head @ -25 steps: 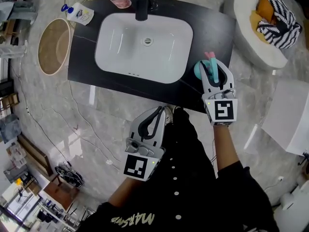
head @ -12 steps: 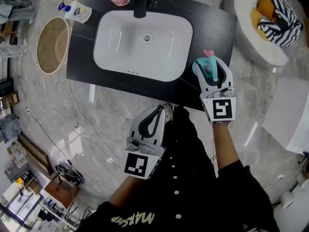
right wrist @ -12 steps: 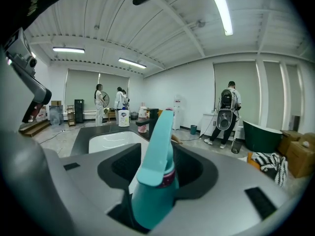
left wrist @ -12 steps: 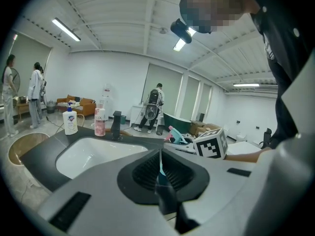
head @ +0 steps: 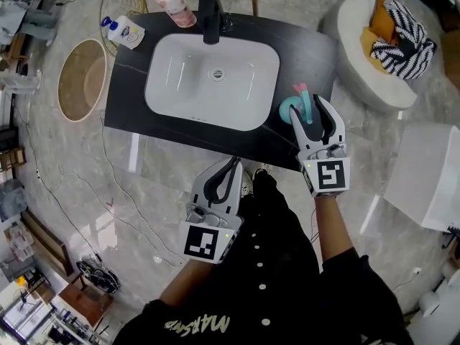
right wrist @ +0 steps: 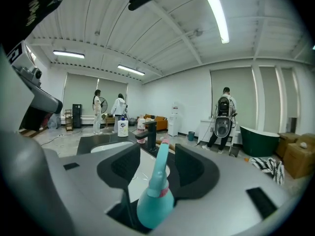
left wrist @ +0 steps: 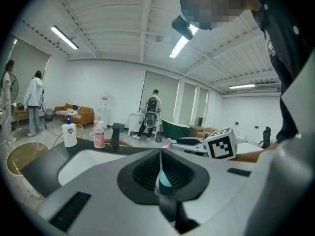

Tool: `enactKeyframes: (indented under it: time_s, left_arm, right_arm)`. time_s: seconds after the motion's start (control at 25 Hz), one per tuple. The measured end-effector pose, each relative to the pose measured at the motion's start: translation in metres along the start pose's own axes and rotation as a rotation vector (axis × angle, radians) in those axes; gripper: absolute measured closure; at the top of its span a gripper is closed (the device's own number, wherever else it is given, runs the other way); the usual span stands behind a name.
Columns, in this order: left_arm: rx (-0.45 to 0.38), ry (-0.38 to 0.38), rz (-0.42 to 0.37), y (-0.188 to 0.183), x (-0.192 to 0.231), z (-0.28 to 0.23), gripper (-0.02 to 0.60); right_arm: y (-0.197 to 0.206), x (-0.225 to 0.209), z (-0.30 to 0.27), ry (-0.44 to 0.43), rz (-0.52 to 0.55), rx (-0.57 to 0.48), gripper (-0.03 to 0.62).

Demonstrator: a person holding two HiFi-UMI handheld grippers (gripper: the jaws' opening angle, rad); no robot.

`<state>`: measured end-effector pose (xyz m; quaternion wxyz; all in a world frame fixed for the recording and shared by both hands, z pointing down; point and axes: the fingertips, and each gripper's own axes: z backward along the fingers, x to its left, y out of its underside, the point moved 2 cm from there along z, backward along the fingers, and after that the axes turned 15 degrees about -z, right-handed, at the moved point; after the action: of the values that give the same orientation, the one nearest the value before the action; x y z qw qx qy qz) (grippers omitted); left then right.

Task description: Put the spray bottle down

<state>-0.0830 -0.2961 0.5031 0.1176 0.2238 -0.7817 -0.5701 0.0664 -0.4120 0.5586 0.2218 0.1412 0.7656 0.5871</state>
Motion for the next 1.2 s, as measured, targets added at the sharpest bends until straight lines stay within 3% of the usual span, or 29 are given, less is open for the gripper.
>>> enactKeyframes:
  time_s: [0.16,0.44,0.52,0.8,1.2]
  left_arm:
    - [-0.025,0.004,-0.019,-0.018,0.004,0.008,0.560]
    - [-0.105,-0.034,-0.089,-0.053,0.025,0.016,0.560]
    - [-0.134,-0.037,-0.098,-0.064,0.028,0.018,0.560]
    - [-0.218,-0.055,-0.131,-0.099,0.039,0.021,0.560]
    - [-0.255,-0.106,-0.161,-0.124,0.059,0.027,0.560]
  right_arm:
    - [-0.029,0.003,0.020,0.022,0.001,-0.032,0.396]
    - [-0.084,0.032,0.052,-0.032,-0.036,-0.090,0.569]
    - [-0.099,0.043,0.058,-0.055,-0.025,-0.102,0.588]
    - [-0.140,0.067,0.076,-0.088,-0.007,-0.142,0.597]
    - [-0.175,0.075,0.095,-0.081,0.018,-0.217,0.599]
